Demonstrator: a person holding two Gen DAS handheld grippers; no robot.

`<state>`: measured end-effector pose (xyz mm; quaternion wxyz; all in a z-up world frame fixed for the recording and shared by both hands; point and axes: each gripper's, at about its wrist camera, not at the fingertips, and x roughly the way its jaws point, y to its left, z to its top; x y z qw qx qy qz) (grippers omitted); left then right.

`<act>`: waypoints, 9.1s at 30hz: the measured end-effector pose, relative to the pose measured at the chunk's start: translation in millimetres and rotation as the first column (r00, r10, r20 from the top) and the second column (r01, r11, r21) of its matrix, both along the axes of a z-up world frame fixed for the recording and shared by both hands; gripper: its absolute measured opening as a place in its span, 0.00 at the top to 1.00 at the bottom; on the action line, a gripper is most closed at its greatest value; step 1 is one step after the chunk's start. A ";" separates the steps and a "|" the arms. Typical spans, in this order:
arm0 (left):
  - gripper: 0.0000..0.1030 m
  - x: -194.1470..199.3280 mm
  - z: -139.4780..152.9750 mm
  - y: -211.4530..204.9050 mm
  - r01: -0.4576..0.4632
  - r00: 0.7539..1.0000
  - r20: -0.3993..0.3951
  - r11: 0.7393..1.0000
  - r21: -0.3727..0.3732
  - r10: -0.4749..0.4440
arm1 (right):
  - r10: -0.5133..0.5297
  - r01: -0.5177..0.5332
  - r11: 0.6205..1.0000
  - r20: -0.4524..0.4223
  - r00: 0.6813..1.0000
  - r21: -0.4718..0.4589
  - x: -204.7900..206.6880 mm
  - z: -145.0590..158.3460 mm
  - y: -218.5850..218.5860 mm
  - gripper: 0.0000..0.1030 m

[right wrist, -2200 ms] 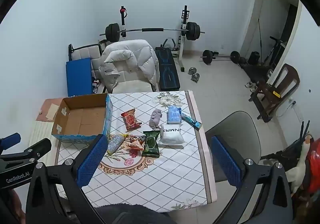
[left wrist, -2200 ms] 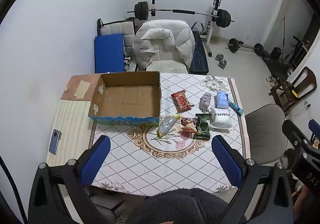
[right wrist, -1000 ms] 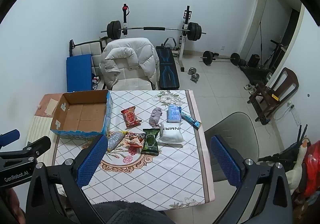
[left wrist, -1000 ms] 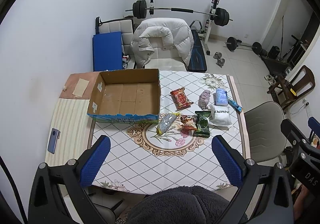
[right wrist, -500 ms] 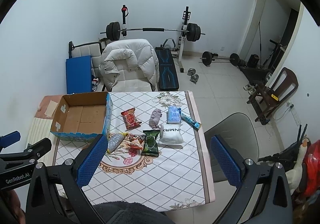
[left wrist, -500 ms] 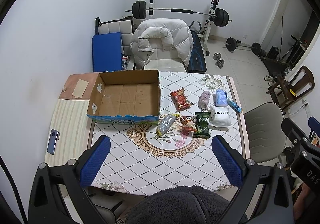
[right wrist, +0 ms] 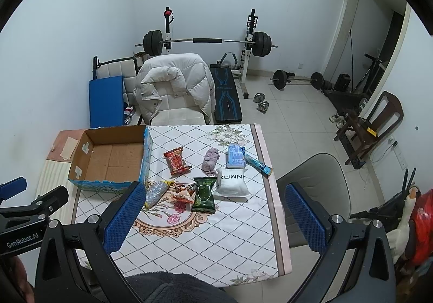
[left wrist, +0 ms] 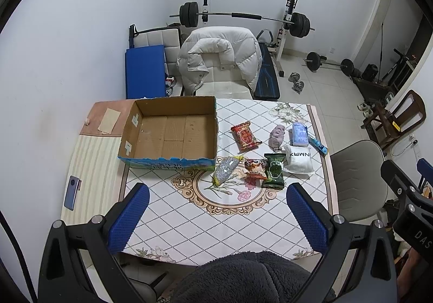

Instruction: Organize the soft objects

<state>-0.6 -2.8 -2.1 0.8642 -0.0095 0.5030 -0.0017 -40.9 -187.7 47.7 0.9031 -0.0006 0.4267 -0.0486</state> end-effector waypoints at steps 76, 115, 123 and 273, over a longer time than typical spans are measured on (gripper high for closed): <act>0.68 218.8 -345.6 -80.8 0.098 0.820 -0.556 0.991 -0.093 -0.134 | 0.040 0.165 0.965 -0.732 0.680 0.205 278.3 -434.2 -149.0 0.30; 0.67 374.5 -397.8 253.3 -0.016 0.754 -0.653 0.992 -0.128 -0.072 | 0.235 -0.109 0.968 -0.675 0.700 0.225 418.2 -467.7 313.1 0.26; 0.19 370.3 -363.5 258.4 -0.007 0.788 -0.612 0.995 -0.102 -0.057 | 0.260 -0.136 0.963 -0.676 0.689 0.232 409.9 -447.3 324.3 0.09; 0.02 223.0 -252.9 269.3 -0.034 0.899 -0.437 0.999 -0.030 0.018 | 0.334 -0.223 0.940 -0.567 0.753 0.258 278.2 -337.5 294.0 0.00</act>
